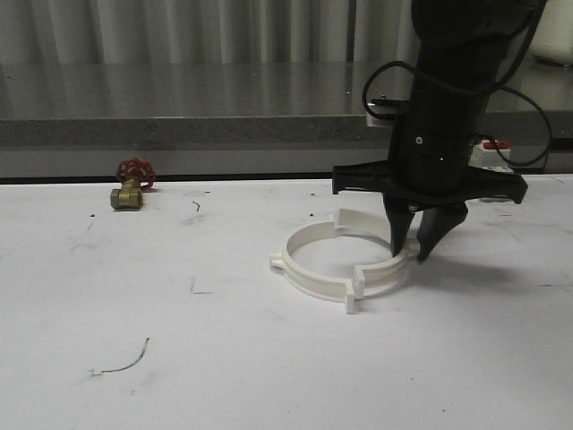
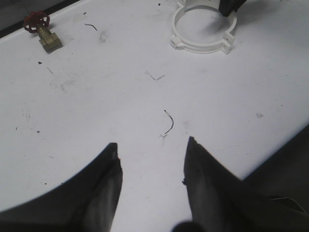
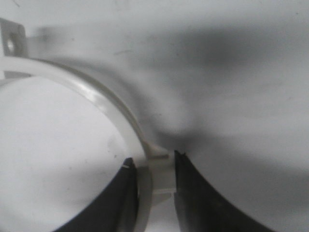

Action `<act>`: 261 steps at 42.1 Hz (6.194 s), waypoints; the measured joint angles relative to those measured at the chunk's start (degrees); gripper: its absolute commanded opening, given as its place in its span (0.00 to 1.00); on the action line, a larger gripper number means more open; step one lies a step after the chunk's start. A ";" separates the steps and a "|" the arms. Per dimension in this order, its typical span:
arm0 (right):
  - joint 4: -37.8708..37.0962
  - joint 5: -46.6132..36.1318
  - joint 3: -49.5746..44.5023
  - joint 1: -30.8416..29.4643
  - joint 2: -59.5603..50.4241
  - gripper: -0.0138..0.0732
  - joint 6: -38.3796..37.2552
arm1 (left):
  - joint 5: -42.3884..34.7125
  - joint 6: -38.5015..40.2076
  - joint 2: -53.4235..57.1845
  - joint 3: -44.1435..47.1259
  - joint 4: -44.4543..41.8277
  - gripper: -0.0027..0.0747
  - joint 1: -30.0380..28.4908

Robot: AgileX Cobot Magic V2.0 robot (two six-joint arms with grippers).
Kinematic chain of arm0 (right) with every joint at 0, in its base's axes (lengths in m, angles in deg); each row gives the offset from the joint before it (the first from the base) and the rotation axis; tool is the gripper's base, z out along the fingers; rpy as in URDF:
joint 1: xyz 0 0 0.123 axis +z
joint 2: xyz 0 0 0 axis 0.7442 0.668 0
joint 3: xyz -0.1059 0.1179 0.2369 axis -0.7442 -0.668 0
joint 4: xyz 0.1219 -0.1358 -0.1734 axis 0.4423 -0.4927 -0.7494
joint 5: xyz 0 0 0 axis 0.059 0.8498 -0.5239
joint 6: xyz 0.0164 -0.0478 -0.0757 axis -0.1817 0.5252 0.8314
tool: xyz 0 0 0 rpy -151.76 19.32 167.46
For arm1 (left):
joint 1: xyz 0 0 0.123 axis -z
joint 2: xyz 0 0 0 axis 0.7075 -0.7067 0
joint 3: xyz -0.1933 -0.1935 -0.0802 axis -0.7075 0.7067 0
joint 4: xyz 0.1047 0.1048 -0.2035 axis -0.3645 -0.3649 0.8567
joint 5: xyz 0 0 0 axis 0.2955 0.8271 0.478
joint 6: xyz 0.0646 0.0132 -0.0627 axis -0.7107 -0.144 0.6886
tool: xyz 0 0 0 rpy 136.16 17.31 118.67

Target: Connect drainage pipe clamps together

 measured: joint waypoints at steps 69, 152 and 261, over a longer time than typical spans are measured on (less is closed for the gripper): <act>1.50 -0.25 0.30 0.15 1.40 0.49 -0.16 | 0.00 0.00 0.00 0.00 0.00 0.42 0.00; 6.17 2.06 -40.32 -5.07 -81.39 0.48 33.02 | 0.00 0.00 0.00 0.00 0.00 0.42 0.00; 6.39 2.06 -40.32 -5.07 -81.39 0.08 32.89 | -46.94 0.00 31.87 39.69 3.55 0.01 -29.75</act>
